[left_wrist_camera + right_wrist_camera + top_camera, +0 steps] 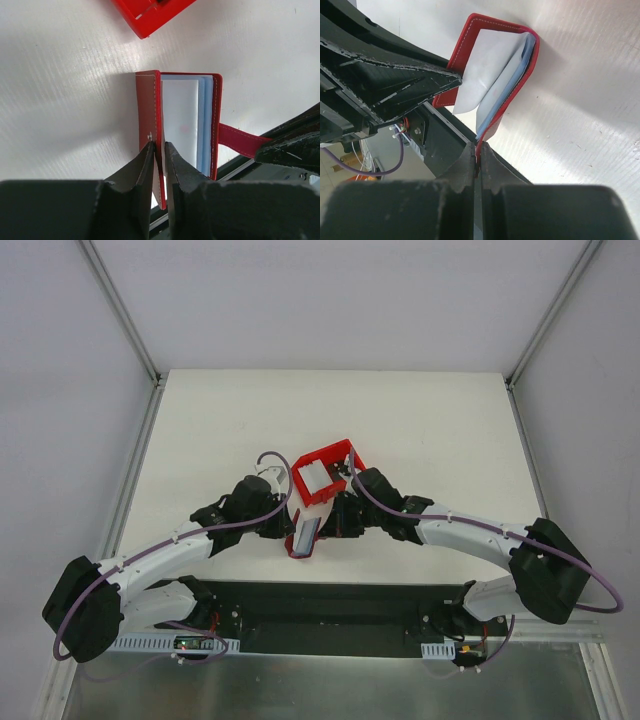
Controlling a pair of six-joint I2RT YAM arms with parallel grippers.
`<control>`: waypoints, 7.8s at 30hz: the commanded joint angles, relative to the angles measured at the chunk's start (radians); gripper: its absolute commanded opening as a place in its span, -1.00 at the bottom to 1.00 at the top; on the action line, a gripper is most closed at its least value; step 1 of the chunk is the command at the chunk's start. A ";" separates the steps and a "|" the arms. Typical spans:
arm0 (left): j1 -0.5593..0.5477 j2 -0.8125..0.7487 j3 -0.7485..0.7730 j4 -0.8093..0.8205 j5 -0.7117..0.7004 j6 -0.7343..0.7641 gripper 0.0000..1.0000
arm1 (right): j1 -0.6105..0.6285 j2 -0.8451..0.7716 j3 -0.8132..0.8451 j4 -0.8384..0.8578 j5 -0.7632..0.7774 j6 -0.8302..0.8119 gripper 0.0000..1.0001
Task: Put the credit cards into the card holder
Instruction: Open the card holder at the center of the board, then pick up the credit card from the storage box.
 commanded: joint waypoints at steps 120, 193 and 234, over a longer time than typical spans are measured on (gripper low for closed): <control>-0.011 -0.197 -0.186 0.066 -0.129 -0.274 -1.00 | 0.033 -0.097 0.145 -0.205 0.184 -0.105 -0.37; -0.031 -0.282 -0.318 0.173 -0.207 -0.486 -1.00 | -0.102 0.167 0.374 -0.208 0.156 -0.266 0.16; -0.032 -0.239 -0.283 0.141 -0.241 -0.484 -1.00 | -0.284 0.675 0.843 -0.384 -0.103 -0.441 0.41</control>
